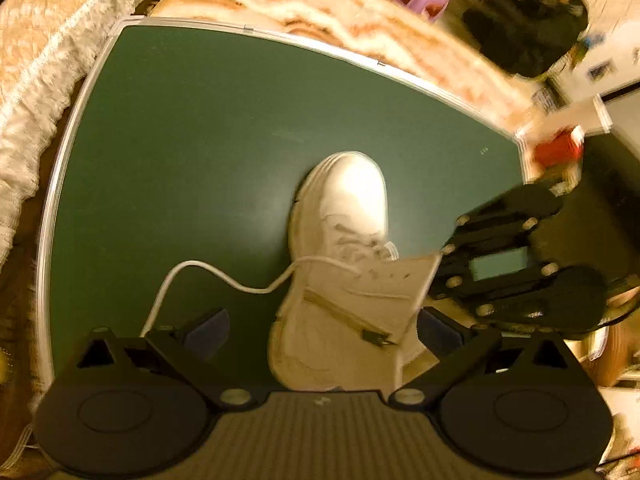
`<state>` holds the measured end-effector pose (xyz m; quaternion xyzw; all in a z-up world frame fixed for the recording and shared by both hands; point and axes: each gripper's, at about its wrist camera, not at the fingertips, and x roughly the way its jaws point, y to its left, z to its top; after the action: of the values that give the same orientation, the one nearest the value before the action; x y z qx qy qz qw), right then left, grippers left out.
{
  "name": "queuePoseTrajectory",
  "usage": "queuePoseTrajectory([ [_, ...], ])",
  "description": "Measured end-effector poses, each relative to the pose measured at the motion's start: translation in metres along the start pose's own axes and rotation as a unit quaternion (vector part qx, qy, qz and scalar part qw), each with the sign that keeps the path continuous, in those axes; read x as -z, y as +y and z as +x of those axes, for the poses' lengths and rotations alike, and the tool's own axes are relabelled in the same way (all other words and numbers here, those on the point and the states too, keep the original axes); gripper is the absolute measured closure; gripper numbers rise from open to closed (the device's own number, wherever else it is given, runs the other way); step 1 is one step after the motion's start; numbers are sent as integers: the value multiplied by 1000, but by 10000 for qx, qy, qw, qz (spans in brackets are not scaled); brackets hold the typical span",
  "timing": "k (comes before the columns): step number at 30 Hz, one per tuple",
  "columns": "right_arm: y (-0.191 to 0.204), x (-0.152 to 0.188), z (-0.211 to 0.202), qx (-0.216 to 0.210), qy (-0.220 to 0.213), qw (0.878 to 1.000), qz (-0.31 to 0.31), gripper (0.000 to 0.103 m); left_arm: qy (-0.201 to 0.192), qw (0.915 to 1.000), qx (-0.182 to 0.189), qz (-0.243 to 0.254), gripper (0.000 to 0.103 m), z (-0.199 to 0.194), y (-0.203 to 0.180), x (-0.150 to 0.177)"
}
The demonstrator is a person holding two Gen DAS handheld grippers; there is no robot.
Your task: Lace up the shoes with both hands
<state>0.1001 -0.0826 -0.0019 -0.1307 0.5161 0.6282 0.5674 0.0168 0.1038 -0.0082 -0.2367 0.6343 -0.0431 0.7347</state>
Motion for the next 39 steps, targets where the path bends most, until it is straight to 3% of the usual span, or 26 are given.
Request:
queuePoseTrajectory([
  [3, 3, 5, -8, 100, -134, 9999, 40, 97, -163, 9995, 178, -225, 0, -8, 11, -4],
  [5, 5, 9, -11, 237, -79, 9997, -2, 83, -253, 9991, 174, -284, 1, -9, 16, -5],
  [7, 6, 12, -10, 340, 28, 9994, -48, 81, -271, 9991, 184, -263, 1, -7, 17, -5],
  [12, 1, 5, -3, 183, 279, 9994, -48, 81, -325, 9992, 248, 11, 4, -2, 9, -5],
  [13, 0, 4, 0, 160, 323, 9993, -56, 86, -326, 9991, 251, 94, 4, 0, 6, -5],
  [14, 0, 2, 2, 144, 359, 9992, -55, 97, -325, 9990, 246, 184, 4, 1, 4, -6],
  [15, 2, 2, 5, 160, 385, 9991, -89, 98, -342, 9987, 269, 259, 4, 1, 3, -6],
  [22, 8, 3, 3, 332, -91, 9994, 35, 99, -267, 9961, 708, 460, 4, 7, 3, -11],
  [27, 6, 9, 5, 296, -230, 9991, 198, 99, -172, 9963, 847, -21, 3, 17, 20, -14],
  [30, 2, 10, 4, 261, -356, 9984, 355, 99, -140, 9887, 1269, -789, 3, 21, 43, -17],
  [32, 1, 11, 5, 262, -402, 9981, 386, 99, -136, 9857, 1383, -953, 3, 25, 48, -19],
  [34, 0, 12, 5, 258, -423, 9979, 423, 99, -228, 9781, 1712, -1165, 3, 24, 53, -19],
  [36, -1, 14, 4, 251, -467, 9974, 484, 99, -416, 9632, 2228, -1446, 3, 20, 63, -19],
  [37, -1, 15, 4, 249, -488, 9972, 508, 99, -491, 9601, 2258, -1578, 3, 20, 67, -18],
  [39, -1, 16, 4, 241, -534, 9967, 566, 99, -539, 9664, 1884, -1664, 8, 25, 70, -19],
])
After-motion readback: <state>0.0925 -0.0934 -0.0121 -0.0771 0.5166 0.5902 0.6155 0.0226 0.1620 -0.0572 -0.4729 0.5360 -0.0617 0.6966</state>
